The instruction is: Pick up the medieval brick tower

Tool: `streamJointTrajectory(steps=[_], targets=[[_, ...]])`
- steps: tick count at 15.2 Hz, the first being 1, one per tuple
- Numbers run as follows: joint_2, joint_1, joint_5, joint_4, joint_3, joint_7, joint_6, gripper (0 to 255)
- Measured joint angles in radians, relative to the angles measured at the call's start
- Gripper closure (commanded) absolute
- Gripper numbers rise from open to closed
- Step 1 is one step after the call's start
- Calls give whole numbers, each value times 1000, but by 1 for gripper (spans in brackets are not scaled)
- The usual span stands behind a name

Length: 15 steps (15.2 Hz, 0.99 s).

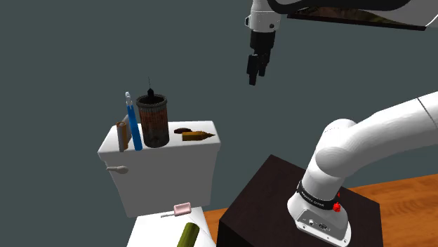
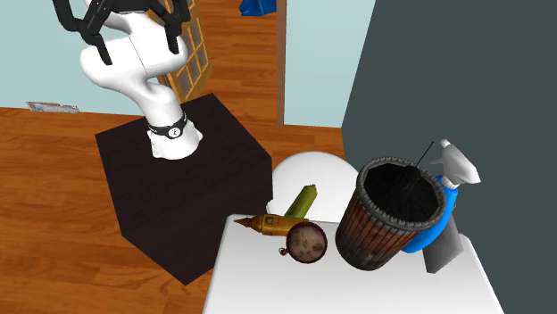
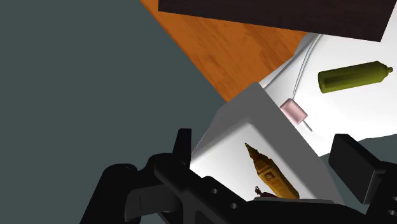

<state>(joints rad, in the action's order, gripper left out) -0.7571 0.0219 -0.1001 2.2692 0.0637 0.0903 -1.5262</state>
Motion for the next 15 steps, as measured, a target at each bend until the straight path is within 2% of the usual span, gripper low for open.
streamJointTrajectory(steps=[2, 7, 15], targets=[[16, -3, 2, -8, 0, 3, -11, 0], [152, -28, 25, -65, 7, 28, -111, 0], [421, -69, 61, -244, 30, 76, -241, 0]])
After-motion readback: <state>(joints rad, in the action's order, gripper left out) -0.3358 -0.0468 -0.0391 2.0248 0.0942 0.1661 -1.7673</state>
